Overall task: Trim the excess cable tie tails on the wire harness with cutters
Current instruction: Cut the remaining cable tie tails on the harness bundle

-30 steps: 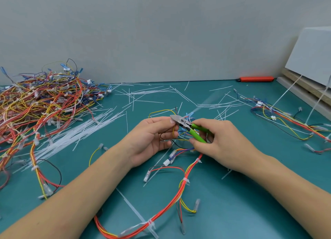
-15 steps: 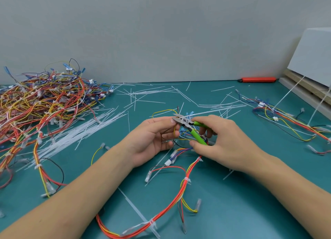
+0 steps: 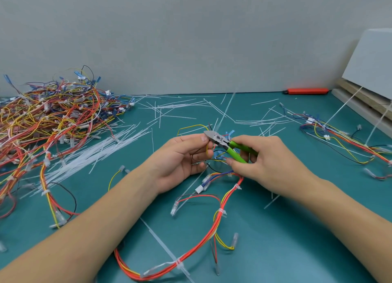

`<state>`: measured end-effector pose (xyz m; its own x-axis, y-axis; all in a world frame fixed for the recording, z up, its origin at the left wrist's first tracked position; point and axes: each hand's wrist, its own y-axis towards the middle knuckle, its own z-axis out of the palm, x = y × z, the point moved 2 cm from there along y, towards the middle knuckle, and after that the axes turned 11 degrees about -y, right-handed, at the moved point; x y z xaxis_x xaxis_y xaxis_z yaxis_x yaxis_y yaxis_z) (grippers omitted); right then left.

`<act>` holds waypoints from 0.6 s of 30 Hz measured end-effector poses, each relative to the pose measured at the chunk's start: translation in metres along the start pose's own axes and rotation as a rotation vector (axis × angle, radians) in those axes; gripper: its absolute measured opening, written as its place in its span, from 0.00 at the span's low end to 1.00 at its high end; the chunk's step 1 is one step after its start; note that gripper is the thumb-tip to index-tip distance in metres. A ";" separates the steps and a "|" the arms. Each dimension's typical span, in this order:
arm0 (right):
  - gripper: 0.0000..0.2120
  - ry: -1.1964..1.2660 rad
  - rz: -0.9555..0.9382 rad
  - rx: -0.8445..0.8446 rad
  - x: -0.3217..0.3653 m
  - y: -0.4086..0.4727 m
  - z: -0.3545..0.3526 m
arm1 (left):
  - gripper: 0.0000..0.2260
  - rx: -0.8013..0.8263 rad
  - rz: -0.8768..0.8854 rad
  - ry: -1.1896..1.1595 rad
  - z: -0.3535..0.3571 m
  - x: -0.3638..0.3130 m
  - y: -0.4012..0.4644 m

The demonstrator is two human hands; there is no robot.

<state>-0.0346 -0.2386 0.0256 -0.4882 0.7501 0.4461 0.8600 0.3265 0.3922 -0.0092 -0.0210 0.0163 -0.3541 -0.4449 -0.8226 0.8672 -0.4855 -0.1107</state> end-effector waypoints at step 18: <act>0.10 0.073 0.576 -0.129 -0.038 0.009 -0.019 | 0.16 -0.181 0.408 0.867 0.019 -0.010 -0.013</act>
<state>-0.0114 -0.2747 0.0274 0.0389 0.7424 0.6688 0.9667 -0.1973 0.1628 -0.0234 -0.0250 0.0367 0.3030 0.1904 -0.9338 0.9323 -0.2621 0.2491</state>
